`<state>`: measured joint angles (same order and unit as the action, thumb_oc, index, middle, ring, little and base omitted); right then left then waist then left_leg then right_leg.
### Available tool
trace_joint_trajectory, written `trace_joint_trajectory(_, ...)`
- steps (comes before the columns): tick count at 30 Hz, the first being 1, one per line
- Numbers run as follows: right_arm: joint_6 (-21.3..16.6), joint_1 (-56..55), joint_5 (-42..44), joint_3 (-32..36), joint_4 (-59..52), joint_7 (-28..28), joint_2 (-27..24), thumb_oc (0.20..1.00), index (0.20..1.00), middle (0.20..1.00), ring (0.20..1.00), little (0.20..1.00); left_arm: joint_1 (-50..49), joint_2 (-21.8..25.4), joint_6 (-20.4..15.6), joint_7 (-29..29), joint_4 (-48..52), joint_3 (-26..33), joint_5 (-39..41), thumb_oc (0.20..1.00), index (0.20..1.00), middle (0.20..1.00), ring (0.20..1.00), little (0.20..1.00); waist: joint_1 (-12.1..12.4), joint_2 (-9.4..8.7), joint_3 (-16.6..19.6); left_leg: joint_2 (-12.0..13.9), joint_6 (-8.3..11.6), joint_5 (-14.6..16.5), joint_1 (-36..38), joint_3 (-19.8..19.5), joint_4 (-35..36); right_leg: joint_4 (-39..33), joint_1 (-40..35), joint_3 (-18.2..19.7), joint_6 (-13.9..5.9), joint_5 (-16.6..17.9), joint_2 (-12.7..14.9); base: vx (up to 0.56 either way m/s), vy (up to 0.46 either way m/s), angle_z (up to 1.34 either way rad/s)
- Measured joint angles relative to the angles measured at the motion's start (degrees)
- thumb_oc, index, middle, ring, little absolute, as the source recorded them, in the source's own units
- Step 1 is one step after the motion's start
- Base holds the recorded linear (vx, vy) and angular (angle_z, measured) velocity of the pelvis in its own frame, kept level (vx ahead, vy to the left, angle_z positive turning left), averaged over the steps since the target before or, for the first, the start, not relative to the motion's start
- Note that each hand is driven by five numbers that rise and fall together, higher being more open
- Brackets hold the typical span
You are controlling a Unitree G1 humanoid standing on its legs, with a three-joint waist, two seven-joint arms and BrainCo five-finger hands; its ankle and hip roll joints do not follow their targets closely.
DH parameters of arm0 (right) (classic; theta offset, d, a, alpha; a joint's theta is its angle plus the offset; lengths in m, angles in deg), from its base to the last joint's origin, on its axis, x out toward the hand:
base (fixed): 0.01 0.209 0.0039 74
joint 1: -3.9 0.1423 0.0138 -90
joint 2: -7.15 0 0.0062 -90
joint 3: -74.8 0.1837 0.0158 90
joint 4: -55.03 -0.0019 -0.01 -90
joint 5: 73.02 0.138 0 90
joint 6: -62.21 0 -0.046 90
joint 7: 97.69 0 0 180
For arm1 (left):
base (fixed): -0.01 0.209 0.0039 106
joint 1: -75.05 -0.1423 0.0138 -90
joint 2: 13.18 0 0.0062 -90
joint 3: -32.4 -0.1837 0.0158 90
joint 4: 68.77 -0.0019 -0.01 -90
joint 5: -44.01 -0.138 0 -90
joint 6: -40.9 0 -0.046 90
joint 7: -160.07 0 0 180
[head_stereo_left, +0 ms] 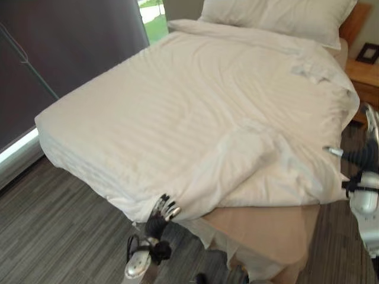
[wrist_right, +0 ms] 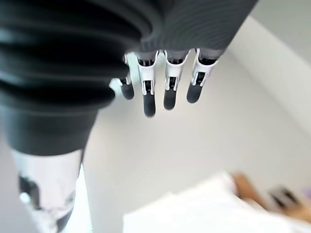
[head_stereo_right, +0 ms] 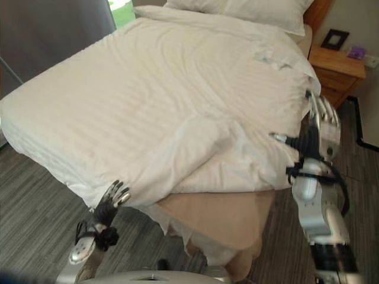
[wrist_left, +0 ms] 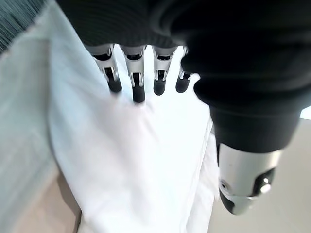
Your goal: Making the bed.
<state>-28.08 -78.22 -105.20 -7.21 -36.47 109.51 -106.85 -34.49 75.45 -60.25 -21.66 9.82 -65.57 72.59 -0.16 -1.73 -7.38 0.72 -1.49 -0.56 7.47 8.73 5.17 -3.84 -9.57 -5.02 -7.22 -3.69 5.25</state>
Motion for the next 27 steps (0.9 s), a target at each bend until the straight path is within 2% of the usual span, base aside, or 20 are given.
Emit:
trace_joint_trajectory(1,0.05,2.63,0.09,-1.17,2.91,-0.13,-1.09,1.0,1.0,1.0,1.0,1.0,-0.7,0.04,0.07,0.28,-0.78,0.42,0.31,1.0,1.0,1.0,1.0,1.0,0.59,0.35,0.42,0.88,1.02,0.25,-0.42,-0.15,0.18,-1.25,-0.38,-1.51,0.93,0.71,-1.17,0.04,-0.104,0.39)
trace_joint_trajectory(2,0.09,4.11,0.27,-3.09,5.79,-0.46,-2.13,1.0,1.0,1.0,1.0,1.0,-0.86,0.23,0.09,0.28,-0.96,0.57,0.48,1.0,1.0,1.0,1.0,1.0,0.96,-0.03,0.24,1.1,1.35,0.03,-0.39,-0.27,0.17,-1.72,-0.57,-1.83,1.26,0.98,-1.39,0.05,-0.131,0.37)
trace_joint_trajectory(3,0.11,4.28,0.42,-3.94,7.2,-0.83,-2.42,1.0,1.0,1.0,1.0,1.0,-1.05,0.28,0.16,0.33,-1.03,0.55,0.5,1.0,1.0,1.0,1.0,1.0,1.92,-0.4,0.22,1.31,1.54,-0.12,-0.53,-0.32,0.18,-1.73,-0.72,-2.29,1.3,0.99,-1.58,0.06,-0.142,0.24)
trace_joint_trajectory(4,0.1,8.09,0.98,-8.16,12.57,-1.33,-2.4,1.0,1.0,1.0,1.0,1.0,-2.08,0.3,0.11,0.55,-2.32,0.98,0.5,1.0,1.0,1.0,1.0,1.0,3.22,-0.5,0.29,1.53,1.88,-0.3,-1.0,-1.3,0.17,-1.87,-1.03,-3.2,1.3,0.93,-1.79,0.05,-0.139,0.3)
trace_joint_trajectory(6,0.5,11.68,1.88,-11.99,18.75,-2.35,-2.47,1.0,1.0,1.0,1.0,1.0,-1.28,0.7,0.45,0.67,-3.56,1.18,0.56,1.0,1.0,1.0,1.0,1.0,3.85,-0.76,0.32,1.54,2.58,-0.67,-2.07,-2.34,0.17,-1.87,-0.5,-4.58,1.36,1.0,-1.85,0.03,-0.065,0.34)
trace_joint_trajectory(7,0.75,13.18,2.64,-13.8,21.28,-2.82,-2.55,1.0,1.0,1.0,1.0,1.0,-0.82,0.99,0.54,0.77,-3.77,1.25,0.59,1.0,1.0,1.0,1.0,1.0,3.84,-0.97,0.29,1.51,2.8,-0.86,-2.22,-2.66,0.17,-1.83,-0.12,-4.7,1.44,1.17,-1.85,0.0,-0.049,0.28)
trace_joint_trajectory(9,0.73,14.55,3.63,-15.91,23.41,-2.78,-2.45,1.0,1.0,1.0,1.0,1.0,-1.15,1.58,0.48,0.84,-3.96,1.69,0.67,1.0,1.0,1.0,1.0,1.0,6.04,-0.62,0.17,1.38,2.8,-1.23,-3.31,-3.1,0.16,-1.91,0.21,-5.51,1.46,1.26,-1.73,-0.01,-0.053,0.12)
trace_joint_trajectory(11,0.87,19.43,4.2,-21.25,30.06,-3.23,-2.4,1.0,1.0,1.0,1.0,1.0,-1.39,2.91,0.55,0.93,-4.16,1.06,2.28,1.0,1.0,1.0,1.0,1.0,6.53,-0.38,-0.08,1.25,2.88,-1.52,-3.6,-3.31,0.15,-2.1,0.76,-5.76,1.38,1.4,-1.62,-0.06,-0.027,0.07)
trace_joint_trajectory(12,0.9,19.72,4.87,-21.46,30.73,-3.95,-2.22,1.0,1.0,1.0,1.0,1.0,-0.97,3.07,0.51,0.96,-4.15,1.06,2.69,1.0,1.0,1.0,1.0,1.0,7.1,-0.11,-0.17,1.16,2.75,-1.72,-4.42,-3.56,0.16,-2.07,1.3,-5.84,1.38,1.47,-1.56,-0.11,-0.028,0.14)
trace_joint_trajectory(15,0.7,24.48,6.9,-23.12,33.56,-3.95,-0.4,1.0,1.0,1.0,1.0,1.0,-0.09,3.63,0.48,0.95,-4.4,-0.1,2.78,1.0,1.0,1.0,1.0,1.0,7.93,1.53,-1.76,0.95,2.77,-2.73,-6.65,-4.32,0.15,-2.05,3.48,-6.57,1.29,2.03,-1.43,-0.14,-0.005,0.12)
trace_joint_trajectory(17,0.44,30.57,10.03,-26.13,40.46,-4.04,0.59,1.0,1.0,1.0,1.0,1.0,1.9,3.78,0.42,1.03,-5.05,-1.6,2.79,1.0,1.0,1.0,1.0,1.0,8.36,3.26,-3.67,0.92,2.64,-3.9,-9.21,-4.94,0.14,-1.84,5.75,-7.28,1.33,3.09,-1.46,-0.16,0.017,0.14)
trace_joint_trajectory(20,-0.63,35.33,16.46,-26.13,49.75,-4.04,3.76,1.0,1.0,1.0,1.0,1.0,4.9,4.13,0.31,1.62,-5.91,-3.65,2.8,1.0,1.0,1.0,1.0,1.0,8.98,5.69,-6.41,0.86,2.75,-5.46,-12.84,-6.04,0.13,-1.8,8.89,-8.33,1.42,4.18,-1.55,-0.17,0.023,0.19)
trace_joint_trajectory(23,-1.12,35.96,22.22,-25.59,57.87,-4.13,4.47,1.0,1.0,1.0,1.0,1.0,6.73,4.25,-0.05,2.16,-7.68,-4.03,2.92,1.0,1.0,1.0,1.0,1.0,10.28,7.47,-8.56,0.81,2.76,-6.53,-16.04,-7.02,0.13,-1.77,11.64,-9.22,1.62,4.81,-1.57,-0.16,0.05,0.18)
trace_joint_trajectory(25,-2.32,36.23,26.21,-22.44,60.33,-3.83,4.54,1.0,1.0,1.0,1.0,1.0,6.76,4.77,-0.04,2.3,-8.78,-4.04,4.25,1.0,1.0,1.0,1.0,1.0,10.21,8.5,-9.98,0.78,2.67,-7.18,-18.24,-8.0,0.13,-0.77,13.88,-10.34,1.7,4.87,-1.53,-0.11,0.068,0.18)
trace_joint_trajectory(26,-3.49,36.82,27.88,-21.02,60.81,-3.62,4.51,0.758,0.758,0.758,0.758,0.758,6.76,5.22,-0.04,2.34,-9.67,-4.02,4.76,1.0,1.0,1.0,1.0,1.0,10.22,8.61,-10.27,0.78,2.73,-7.32,-19.1,-8.07,0.13,-0.45,14.82,-10.44,1.7,4.87,-1.47,-0.08,0.088,0.1)
trace_joint_trajectory(27,-3.88,37.65,29.0,-20.08,61.2,-3.67,4.51,0.398,0.398,0.398,0.398,0.398,6.76,5.76,0.02,2.42,-10.5,-4.01,4.98,1.0,1.0,1.0,1.0,1.0,10.17,8.6,-10.32,0.74,2.7,-7.38,-19.58,-8.11,0.14,-0.15,15.42,-10.49,1.7,4.87,-1.4,-0.07,0.098,0.05)
